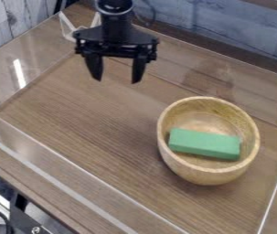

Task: Put green stick into wooden bowl

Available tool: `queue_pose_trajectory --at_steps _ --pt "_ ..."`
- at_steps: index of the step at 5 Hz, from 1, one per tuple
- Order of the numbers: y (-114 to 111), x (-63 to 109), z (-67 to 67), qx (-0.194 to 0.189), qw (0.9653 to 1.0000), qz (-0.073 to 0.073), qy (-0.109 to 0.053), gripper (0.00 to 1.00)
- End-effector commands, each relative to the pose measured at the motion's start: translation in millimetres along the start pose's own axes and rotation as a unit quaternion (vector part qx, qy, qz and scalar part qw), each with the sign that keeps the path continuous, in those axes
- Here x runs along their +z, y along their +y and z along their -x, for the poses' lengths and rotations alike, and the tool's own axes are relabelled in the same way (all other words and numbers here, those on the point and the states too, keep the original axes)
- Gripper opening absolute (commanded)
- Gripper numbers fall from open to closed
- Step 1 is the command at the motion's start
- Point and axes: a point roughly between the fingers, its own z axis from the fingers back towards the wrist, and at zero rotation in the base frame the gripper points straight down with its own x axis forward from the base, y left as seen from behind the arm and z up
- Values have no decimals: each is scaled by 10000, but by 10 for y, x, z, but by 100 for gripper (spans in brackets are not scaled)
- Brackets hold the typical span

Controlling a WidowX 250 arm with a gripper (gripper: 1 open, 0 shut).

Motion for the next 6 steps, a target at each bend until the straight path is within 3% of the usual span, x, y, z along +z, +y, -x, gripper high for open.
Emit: queue_pose_trajectory --at_steps 1,4,6 --pt "36 94 -120 17 9998 40 -205 100" --pt "231 93 -273 241 9996 15 -123 100" --pt "64 69 -190 235 9997 60 74 100"
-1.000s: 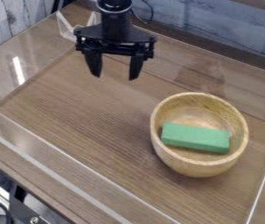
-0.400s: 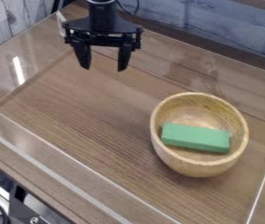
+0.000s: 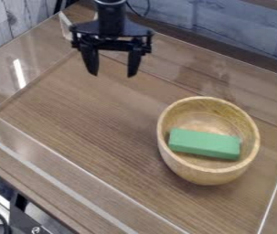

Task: Put green stick into wooden bowl

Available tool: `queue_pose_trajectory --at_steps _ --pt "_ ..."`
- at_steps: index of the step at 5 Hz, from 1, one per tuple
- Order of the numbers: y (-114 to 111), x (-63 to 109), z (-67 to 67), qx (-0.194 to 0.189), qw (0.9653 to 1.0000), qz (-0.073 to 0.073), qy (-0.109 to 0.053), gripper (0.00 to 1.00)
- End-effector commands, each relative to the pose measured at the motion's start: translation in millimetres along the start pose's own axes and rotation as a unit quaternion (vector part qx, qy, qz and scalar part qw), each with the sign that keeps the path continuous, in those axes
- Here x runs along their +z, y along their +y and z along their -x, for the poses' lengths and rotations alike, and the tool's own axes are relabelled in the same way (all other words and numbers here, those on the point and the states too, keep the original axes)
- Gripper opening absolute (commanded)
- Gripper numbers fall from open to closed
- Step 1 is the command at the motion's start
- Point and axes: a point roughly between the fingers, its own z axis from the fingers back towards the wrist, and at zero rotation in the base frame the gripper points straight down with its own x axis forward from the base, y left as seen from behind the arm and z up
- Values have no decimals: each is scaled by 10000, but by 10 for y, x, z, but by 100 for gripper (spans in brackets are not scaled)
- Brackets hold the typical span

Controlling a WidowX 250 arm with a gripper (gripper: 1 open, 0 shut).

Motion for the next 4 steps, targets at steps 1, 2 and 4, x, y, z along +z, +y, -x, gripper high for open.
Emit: queue_pose_trajectory --at_steps 1,2,4 --pt "-21 93 -90 -273 9992 135 -264 100" --pt "44 48 -136 -562 9978 143 -316 100" --pt "104 135 78 -615 9973 224 -332 100"
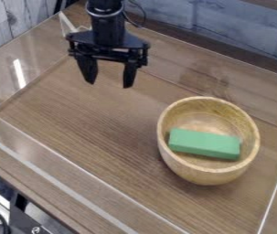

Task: Put green stick into wooden bowl

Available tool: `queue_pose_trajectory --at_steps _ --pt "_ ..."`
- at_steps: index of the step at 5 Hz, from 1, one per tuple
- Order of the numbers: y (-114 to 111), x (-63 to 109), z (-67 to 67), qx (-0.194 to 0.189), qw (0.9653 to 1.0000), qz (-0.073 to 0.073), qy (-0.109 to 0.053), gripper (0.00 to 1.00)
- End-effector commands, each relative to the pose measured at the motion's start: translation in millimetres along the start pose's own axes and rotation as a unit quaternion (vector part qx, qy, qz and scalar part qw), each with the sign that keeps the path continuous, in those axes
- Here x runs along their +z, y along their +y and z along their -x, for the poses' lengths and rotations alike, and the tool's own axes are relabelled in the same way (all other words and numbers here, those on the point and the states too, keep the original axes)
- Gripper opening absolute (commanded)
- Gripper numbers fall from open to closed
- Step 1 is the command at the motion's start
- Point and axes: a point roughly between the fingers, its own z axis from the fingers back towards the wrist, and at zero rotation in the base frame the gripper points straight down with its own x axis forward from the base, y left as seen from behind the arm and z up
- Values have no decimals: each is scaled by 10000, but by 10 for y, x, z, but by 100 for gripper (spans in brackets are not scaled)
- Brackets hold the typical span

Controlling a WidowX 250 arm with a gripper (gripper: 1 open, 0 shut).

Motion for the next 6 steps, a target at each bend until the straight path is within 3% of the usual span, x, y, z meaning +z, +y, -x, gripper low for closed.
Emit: queue_pose_trajectory --at_steps 1,3,5,6 --pt "10 123 -56 100 9998 3 -198 100" --pt "175 -31 -41 307 9994 -1 -153 100" --pt "-123 91 53 604 9980 4 -169 100" --pt "-18 220 -92 116 9996 88 -248 100"
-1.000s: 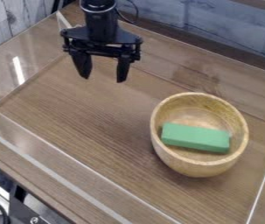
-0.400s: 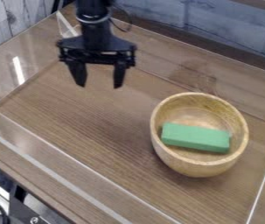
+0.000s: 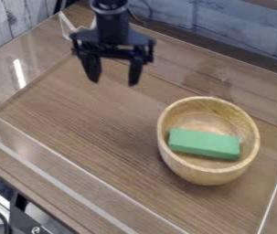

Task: Put green stick into wooden bowl

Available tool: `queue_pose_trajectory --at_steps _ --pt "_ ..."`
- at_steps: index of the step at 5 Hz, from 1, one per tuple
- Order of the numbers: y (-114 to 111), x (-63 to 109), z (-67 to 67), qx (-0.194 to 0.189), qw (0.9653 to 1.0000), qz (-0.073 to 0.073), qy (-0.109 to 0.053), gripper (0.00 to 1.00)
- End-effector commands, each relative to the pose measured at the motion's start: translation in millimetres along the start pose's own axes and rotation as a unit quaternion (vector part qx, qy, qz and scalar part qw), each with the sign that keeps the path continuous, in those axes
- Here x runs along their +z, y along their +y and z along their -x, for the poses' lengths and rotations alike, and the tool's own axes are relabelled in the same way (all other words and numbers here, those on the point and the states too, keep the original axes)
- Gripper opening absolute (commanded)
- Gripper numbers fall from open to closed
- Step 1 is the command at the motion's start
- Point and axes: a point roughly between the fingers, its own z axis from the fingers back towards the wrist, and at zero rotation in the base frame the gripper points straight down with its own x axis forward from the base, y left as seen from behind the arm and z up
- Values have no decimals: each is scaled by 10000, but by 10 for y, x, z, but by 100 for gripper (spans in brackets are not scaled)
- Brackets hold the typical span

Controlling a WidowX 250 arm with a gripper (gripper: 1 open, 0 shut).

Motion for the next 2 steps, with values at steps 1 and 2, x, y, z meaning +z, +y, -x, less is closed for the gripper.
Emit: queue_pose_trajectory --at_steps 1,2 --pt "126 201 -186 -257 9991 90 -317 100" --pt "111 95 -193 -433 9987 130 -246 100"
